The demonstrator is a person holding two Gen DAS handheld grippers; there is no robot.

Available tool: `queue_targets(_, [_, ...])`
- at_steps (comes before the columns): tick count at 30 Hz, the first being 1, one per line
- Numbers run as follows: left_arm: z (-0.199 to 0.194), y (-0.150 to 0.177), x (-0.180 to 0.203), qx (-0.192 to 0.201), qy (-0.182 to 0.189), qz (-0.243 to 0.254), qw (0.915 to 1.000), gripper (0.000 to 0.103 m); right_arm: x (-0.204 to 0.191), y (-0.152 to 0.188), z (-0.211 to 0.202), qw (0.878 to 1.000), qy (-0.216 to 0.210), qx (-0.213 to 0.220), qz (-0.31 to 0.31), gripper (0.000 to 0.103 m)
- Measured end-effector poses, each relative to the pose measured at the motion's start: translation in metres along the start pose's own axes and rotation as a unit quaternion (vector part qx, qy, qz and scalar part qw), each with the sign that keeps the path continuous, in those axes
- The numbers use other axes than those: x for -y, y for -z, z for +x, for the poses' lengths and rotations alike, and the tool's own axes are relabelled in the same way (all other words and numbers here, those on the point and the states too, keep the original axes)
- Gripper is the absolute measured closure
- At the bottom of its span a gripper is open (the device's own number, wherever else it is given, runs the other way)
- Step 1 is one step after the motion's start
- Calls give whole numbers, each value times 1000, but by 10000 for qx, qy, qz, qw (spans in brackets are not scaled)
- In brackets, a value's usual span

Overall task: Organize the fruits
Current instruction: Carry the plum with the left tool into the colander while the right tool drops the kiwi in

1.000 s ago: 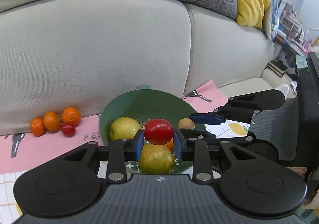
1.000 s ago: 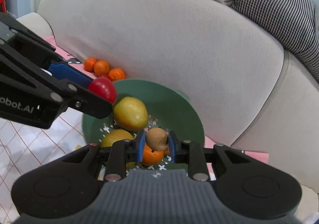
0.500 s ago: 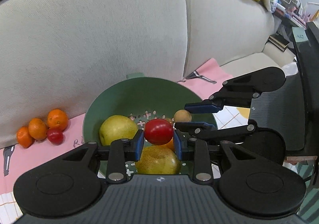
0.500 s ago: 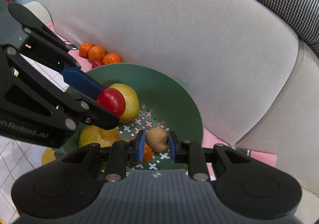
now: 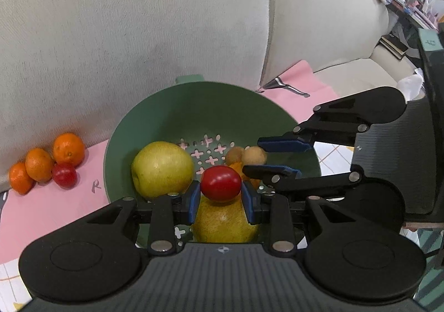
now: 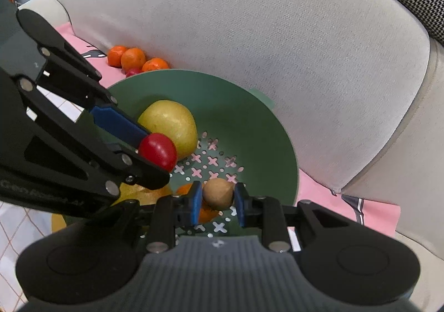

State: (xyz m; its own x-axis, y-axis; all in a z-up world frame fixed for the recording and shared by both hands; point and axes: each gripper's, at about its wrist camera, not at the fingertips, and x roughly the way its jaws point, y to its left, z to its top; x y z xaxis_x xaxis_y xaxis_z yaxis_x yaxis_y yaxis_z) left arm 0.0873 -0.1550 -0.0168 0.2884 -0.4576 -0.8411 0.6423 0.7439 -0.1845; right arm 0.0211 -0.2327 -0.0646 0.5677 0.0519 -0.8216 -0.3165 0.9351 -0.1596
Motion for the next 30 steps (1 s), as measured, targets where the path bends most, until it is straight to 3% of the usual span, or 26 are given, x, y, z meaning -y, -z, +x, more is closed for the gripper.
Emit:
queue_targets(19, [8,3,-13,24,74,-448,9990,64,0,4,2,9999,33,68,91,81])
queue_targets(21, [6,4,-12,61,86,-417,9991,58,1,4,2,9999,29,74,104,81])
queue_targets(30, [-16,4,-8,466,-4,-437,9980,55,1,2,5,9998,104,96,139,81])
